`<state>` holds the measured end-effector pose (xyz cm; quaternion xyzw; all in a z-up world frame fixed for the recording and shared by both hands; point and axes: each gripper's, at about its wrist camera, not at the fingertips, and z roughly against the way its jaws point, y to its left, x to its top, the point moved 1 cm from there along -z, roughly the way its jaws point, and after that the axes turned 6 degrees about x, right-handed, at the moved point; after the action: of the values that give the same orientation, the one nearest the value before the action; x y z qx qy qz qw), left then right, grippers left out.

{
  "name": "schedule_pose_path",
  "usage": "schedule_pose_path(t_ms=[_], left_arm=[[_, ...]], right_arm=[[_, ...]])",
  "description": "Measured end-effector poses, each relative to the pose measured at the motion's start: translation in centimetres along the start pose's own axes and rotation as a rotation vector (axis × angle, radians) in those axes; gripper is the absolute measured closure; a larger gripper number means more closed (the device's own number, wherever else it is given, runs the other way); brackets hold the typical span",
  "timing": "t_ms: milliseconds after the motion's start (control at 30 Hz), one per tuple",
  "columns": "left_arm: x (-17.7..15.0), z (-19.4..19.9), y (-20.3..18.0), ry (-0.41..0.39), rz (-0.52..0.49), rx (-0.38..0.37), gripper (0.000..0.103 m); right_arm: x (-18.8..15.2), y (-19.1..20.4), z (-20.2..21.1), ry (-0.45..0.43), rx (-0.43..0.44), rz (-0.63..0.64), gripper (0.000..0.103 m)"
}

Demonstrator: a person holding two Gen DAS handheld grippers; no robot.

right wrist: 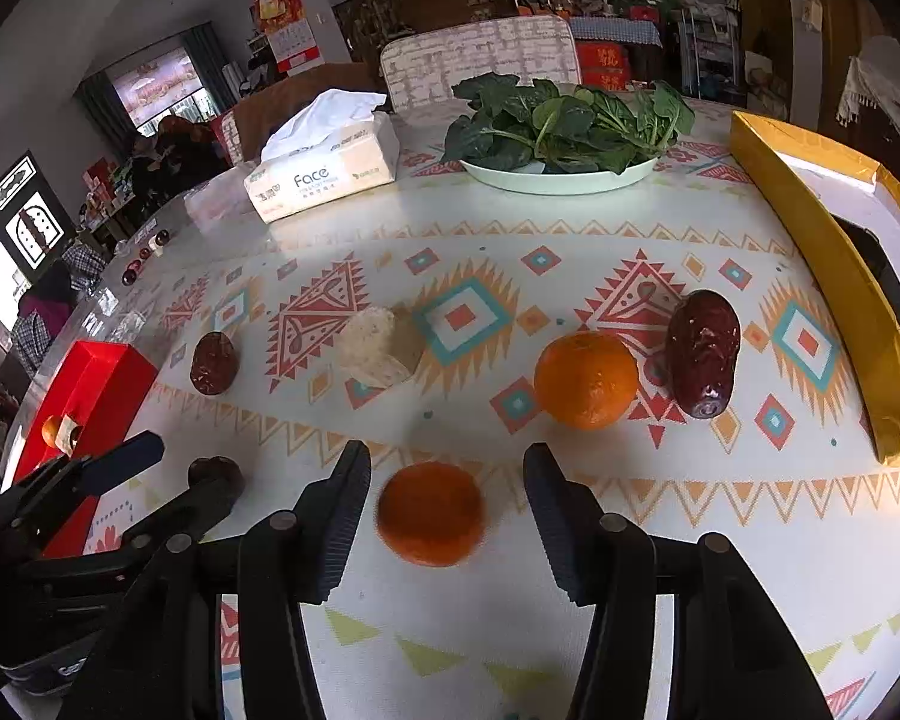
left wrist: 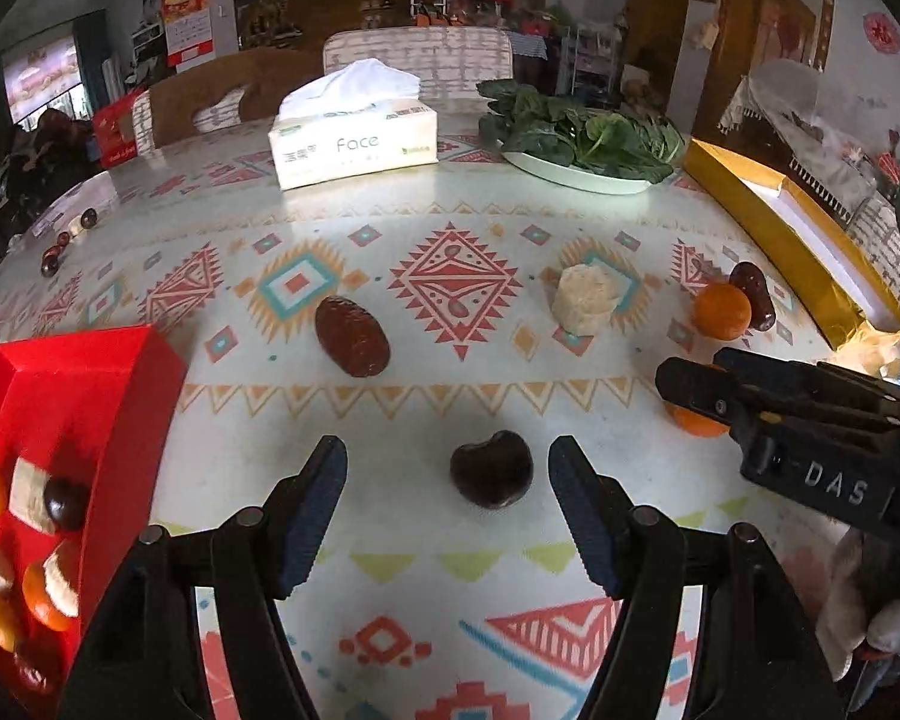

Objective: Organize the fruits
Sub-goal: 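Grasp a dark plum with the left tool while the right tool grasps a tangerine, then carry the plum and tangerine over the red tray and open both tools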

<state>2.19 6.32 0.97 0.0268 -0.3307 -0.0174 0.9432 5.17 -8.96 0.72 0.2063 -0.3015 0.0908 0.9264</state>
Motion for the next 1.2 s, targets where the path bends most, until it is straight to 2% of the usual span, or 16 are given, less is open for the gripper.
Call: schedule_pose_path(t_ms=[67,100,133,167,233,267,300,567,800,900,1033,1200], left_arm=[[0.0,-0.3,-0.1,-0.001,-0.002,-0.003,0.034],[0.0,-0.3,-0.1,-0.001,-0.003,-0.004,0.040],[-0.1,-0.5,-0.2,0.002,-0.006,-0.008,0.046],[-0.2,-0.8,-0.4,0.012,-0.016,-0.002,0.059],[-0.3,-0.8,-0.9,0.004,-0.038,-0.014,0.074],[-0.3,-0.6,-1.3,0.002,-0.048,-0.030,0.078],[-0.3,-0.4,-1.6,-0.006,-0.059,-0.009,0.078],[-0.6,3.7,-0.3,-0.078,0.024,-0.033,0.078],[-2.1,8.8,1.9,-0.155,0.084,0.002,0.078],[-3.1,10.8,3.1,-0.185,0.098,0.045,0.078],[-4.0,12.9,4.8,-0.212,0.125,0.071,0.078],[-4.3,16.6,6.6,-0.272,0.172,0.038,0.078]], right_arm=[[-0.1,0.4,-0.1,0.001,-0.007,0.021,0.055],[-0.1,0.5,-0.2,0.002,-0.009,0.028,0.057],[-0.1,0.7,-0.3,0.003,-0.011,0.036,0.061],[-0.1,0.9,-0.4,0.005,-0.013,0.045,0.065],[-0.2,1.0,-0.4,0.005,-0.015,0.055,0.065],[-0.2,1.0,-0.4,0.005,-0.012,0.055,0.065],[-0.3,0.9,-0.3,0.003,-0.009,0.051,0.065],[-0.3,0.2,0.5,-0.033,0.008,0.017,0.066],[-0.9,0.7,1.2,-0.061,-0.003,0.019,0.066],[-1.3,0.9,1.4,-0.066,-0.006,0.015,0.066],[-2.4,1.8,2.5,-0.070,0.006,0.010,0.066],[-3.1,4.7,5.5,-0.097,-0.005,0.058,0.066]])
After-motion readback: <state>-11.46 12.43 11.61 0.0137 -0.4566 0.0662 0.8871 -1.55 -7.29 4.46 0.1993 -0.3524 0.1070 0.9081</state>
